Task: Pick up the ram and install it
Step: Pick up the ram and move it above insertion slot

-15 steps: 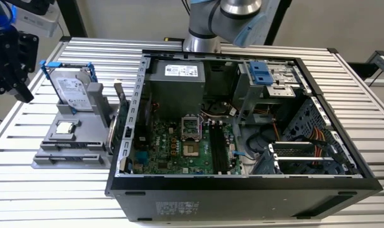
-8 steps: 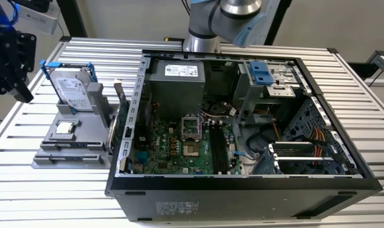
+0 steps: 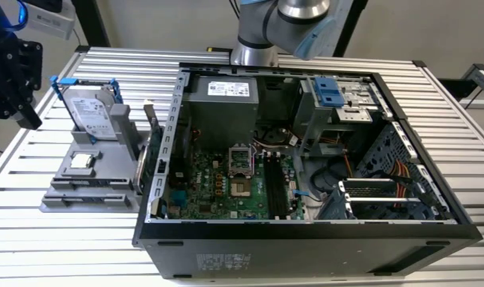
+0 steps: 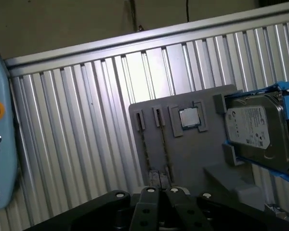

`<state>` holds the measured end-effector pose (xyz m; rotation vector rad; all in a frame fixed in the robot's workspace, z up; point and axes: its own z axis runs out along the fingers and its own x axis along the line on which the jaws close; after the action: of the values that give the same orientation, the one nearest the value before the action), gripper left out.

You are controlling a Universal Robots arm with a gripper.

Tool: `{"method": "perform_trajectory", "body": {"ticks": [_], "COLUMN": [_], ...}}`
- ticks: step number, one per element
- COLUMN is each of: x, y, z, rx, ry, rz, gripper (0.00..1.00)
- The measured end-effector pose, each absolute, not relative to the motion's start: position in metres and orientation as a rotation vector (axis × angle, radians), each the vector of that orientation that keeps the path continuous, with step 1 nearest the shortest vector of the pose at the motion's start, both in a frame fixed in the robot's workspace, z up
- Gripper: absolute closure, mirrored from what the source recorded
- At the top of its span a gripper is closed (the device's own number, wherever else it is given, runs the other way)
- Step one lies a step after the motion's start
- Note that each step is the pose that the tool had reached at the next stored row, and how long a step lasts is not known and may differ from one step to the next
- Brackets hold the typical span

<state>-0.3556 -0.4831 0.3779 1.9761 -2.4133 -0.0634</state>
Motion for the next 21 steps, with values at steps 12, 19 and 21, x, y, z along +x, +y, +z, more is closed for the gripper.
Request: {"method": "perform_trajectory", "body": {"ticks": [12, 19, 21], "x": [-0.3556, -0.3556, -0.3556], "y": [-0.483, -0.483, -0.483], "z": [0.3779, 0.3779, 0.3779], "rx": [2.128, 2.217, 2.24], "ry": [-2.276, -2.187, -2.163], "rz": [-0.059, -0.057, -0.057], "gripper": [1.0, 1.0, 1.0]}}
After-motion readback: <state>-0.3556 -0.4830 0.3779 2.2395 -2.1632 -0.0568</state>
